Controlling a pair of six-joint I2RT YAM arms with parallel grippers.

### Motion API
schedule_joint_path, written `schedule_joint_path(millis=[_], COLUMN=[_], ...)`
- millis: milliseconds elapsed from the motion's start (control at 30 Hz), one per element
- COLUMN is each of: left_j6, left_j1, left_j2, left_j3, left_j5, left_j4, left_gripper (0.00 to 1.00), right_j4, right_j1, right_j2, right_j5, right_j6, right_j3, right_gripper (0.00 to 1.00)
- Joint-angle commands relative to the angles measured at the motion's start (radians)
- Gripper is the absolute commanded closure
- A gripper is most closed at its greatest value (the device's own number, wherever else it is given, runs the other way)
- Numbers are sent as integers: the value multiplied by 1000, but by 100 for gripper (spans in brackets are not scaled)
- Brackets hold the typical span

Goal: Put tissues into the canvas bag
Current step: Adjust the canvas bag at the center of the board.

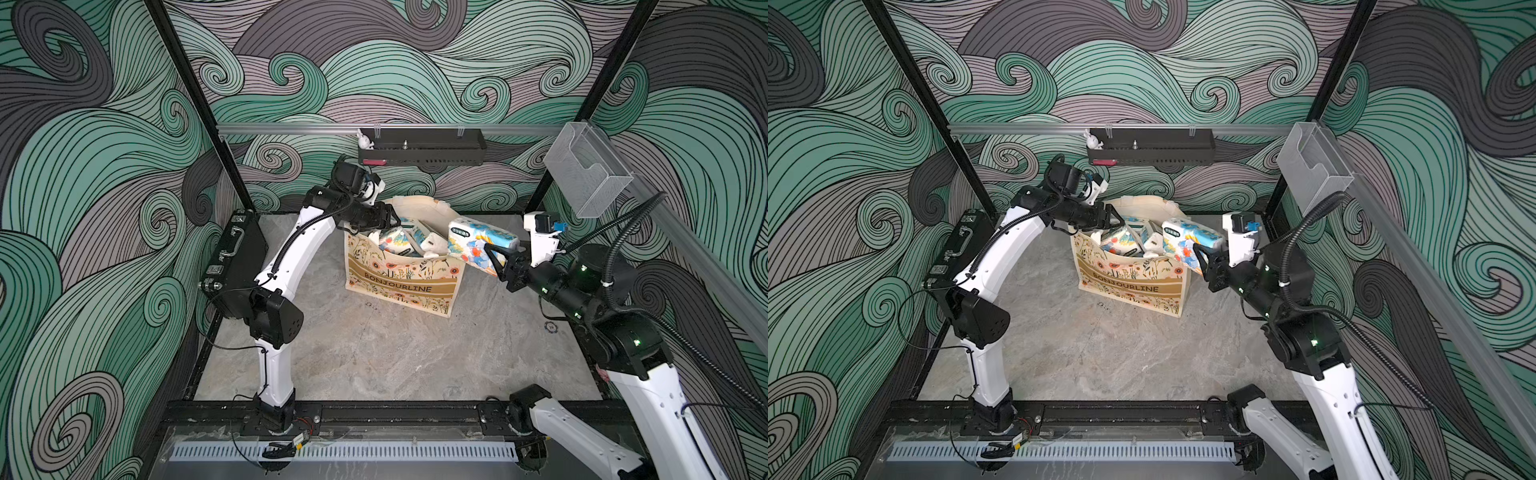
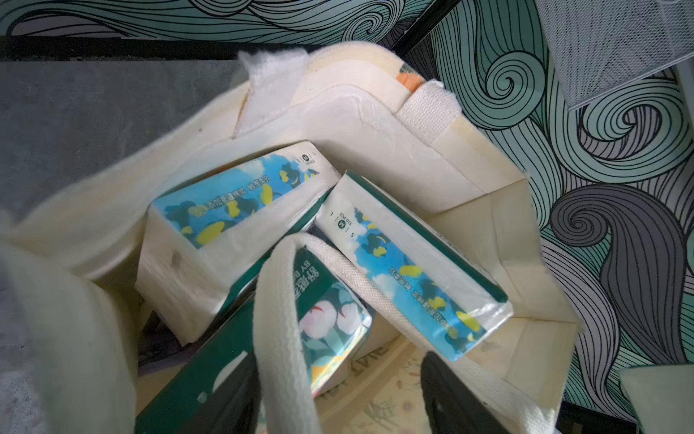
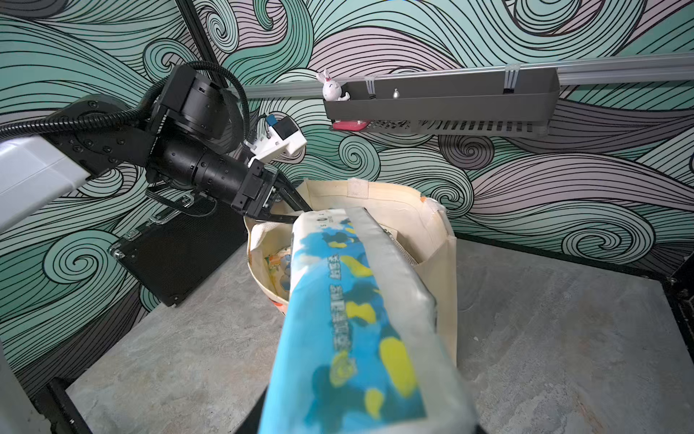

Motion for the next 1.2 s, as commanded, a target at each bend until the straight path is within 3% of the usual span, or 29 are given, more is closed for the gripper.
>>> schedule_joint_path(millis=[0,200,367,567,700,833,1067,1167], left_j6=[44,-21,-227,-358,-508,-511,-562,-551], left_j1=[3,2,4,12,13,13,13,13], left_j2=[17,-17,-37,-87,-129,-139,-227,-287], left_j3=[37,-51,-113,-124,-188,-202,-359,-429], left_j5=[1,235,451,520,590,621,709,729], left_j4=[-120,133,447,616,792,767,880,893], left_gripper=[31,34,37,37,37,37,37,37], right_j4=[41,47,46,47,47,49,48,48], right_j1=[-5,-6,-6,-6,-7,-6,-6,-6], right_j2=[-9,-11,-17,-20,-17,-18,-14,5], right_j5=[13,9,24,41,44,42,139,117], right_j6=[-14,-9,-18,-28,-29,-26,-57,-55], right_j3=[-7,-11,-17,-23,-19,-17,-32,-21], right_gripper=[57,57,57,57,57,57,55,56])
